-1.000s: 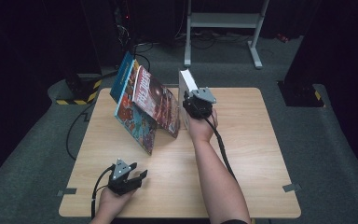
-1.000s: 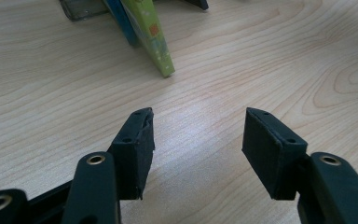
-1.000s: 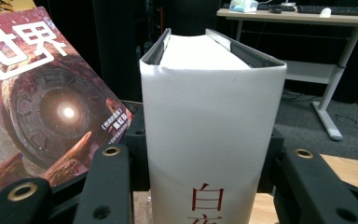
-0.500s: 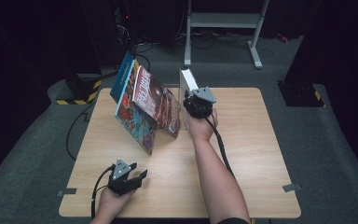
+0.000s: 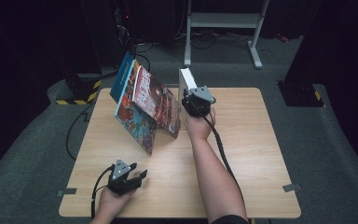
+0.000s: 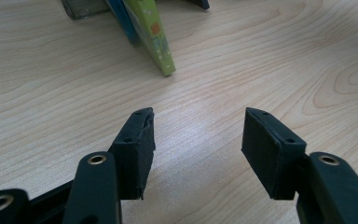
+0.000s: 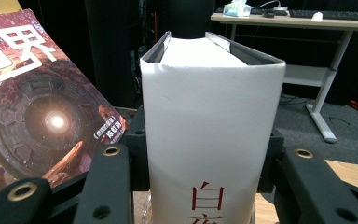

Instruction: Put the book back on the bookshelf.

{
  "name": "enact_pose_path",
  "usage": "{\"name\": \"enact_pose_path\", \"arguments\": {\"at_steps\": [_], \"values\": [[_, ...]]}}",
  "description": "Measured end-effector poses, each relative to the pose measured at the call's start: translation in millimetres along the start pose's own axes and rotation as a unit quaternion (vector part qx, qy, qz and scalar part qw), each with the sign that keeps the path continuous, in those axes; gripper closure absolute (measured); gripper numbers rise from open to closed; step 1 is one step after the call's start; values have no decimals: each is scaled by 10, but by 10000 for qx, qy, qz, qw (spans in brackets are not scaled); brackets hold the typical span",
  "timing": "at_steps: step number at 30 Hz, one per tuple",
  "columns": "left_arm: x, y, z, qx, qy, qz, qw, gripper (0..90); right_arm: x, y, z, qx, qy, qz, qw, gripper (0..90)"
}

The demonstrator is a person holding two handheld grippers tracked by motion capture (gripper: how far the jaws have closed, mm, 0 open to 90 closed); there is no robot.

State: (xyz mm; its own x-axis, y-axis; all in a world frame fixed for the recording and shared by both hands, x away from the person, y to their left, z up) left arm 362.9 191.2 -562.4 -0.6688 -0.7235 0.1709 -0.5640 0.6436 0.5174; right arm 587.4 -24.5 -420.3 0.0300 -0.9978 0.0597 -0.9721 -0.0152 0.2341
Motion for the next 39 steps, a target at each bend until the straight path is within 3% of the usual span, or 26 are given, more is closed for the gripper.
{"name": "enact_pose_path", "arguments": {"at_steps": [17,28,39], "values": [[10,0,4,-2,6,6,10000,442,13,34,98,166,-17,-21,9999,532],[11,-3,6,-33,-12,-45,10000,442,44,128,170,-35,76,-117,9999,516],[10,-5,7,-31,-4,-47,10000,442,121,130,136,-236,-114,-273,9993,451]]}}
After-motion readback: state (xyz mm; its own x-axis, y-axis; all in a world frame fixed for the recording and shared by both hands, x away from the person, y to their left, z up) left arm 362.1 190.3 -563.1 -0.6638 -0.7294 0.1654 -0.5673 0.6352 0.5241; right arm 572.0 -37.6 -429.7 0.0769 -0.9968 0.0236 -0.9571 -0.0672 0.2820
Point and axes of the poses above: each handheld gripper's, and its own axes: y roughly backward along the jaws, z roughly out of its underside, x roughly to its right, the point moved 7 cm from there along -y, roughly forward along the jaws, and after that the axes turned 14 degrees about z, right-handed, at the moved point
